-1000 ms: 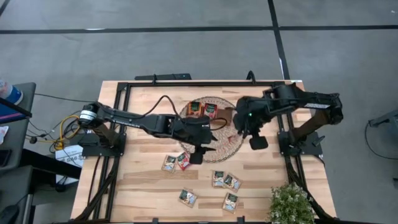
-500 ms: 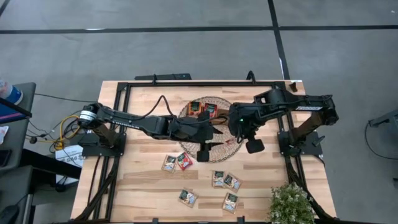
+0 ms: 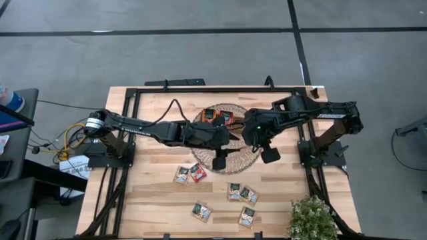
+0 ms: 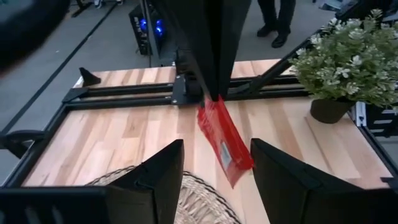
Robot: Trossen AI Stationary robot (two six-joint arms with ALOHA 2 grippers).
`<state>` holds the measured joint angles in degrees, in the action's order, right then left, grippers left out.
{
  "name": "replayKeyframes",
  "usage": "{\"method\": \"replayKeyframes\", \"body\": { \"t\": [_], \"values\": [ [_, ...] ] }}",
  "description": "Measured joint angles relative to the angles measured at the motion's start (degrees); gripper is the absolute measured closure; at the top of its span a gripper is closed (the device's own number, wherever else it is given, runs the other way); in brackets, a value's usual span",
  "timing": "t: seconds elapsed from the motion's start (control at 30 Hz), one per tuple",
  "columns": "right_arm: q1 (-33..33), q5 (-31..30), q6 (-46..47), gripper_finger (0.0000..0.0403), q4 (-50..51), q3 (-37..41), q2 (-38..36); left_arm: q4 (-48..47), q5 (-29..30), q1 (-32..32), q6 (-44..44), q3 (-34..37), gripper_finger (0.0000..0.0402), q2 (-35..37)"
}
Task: Pick & Place Tea
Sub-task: Put the red tea bag into the middle section of the wooden organizer
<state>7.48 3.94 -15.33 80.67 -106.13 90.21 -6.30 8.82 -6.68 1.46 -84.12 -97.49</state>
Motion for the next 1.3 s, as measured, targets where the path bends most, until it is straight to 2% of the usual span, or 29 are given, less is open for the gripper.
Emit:
{"method": "replayKeyframes", "body": {
  "t": [0.43,0.57,0.7,0.73,0.87,1.0,1.1,1.3],
  "values": [
    [1.16,-0.47,-1.62,0.0403,-1.99,-0.76,0.0,-1.13,1.06,1.84,0.25,0.02,0.0235,-2.9],
    [1.14,-0.45,-1.26,0.0403,-1.52,-0.76,0.0,-0.44,1.05,1.83,0.5,0.02,0.0284,-3.04],
    [1.14,-0.63,-1.21,0.0403,-1.51,-0.76,0.0,0.76,1.09,1.45,0.84,0.02,0.0375,-2.92],
    [1.14,-0.52,-1.21,0.0403,-1.49,-0.76,0.0,0.9,1.09,1.35,0.87,0.02,0.0387,-2.86],
    [1.16,-0.69,-1.21,0.0403,-1.63,-0.76,-0.02,0.95,1.12,0.79,0.87,0.02,0.0395,-2.86],
    [1.16,-3.73,0.19,0.04,-1.68,-0.76,-0.02,0.83,1.68,-0.17,0.85,0.04,0.0397,-2.86],
    [1.01,-4.75,1.4,0.0383,-1.26,-0.76,-0.18,0.64,2.74,-0.93,0.25,0.04,0.0398,-2.79],
    [1.01,-7.49,5.21,0.0315,2.44,-0.74,-1.93,-0.79,4.55,-2.07,-1.31,0.02,0.0399,-2.62]
  ]
}}
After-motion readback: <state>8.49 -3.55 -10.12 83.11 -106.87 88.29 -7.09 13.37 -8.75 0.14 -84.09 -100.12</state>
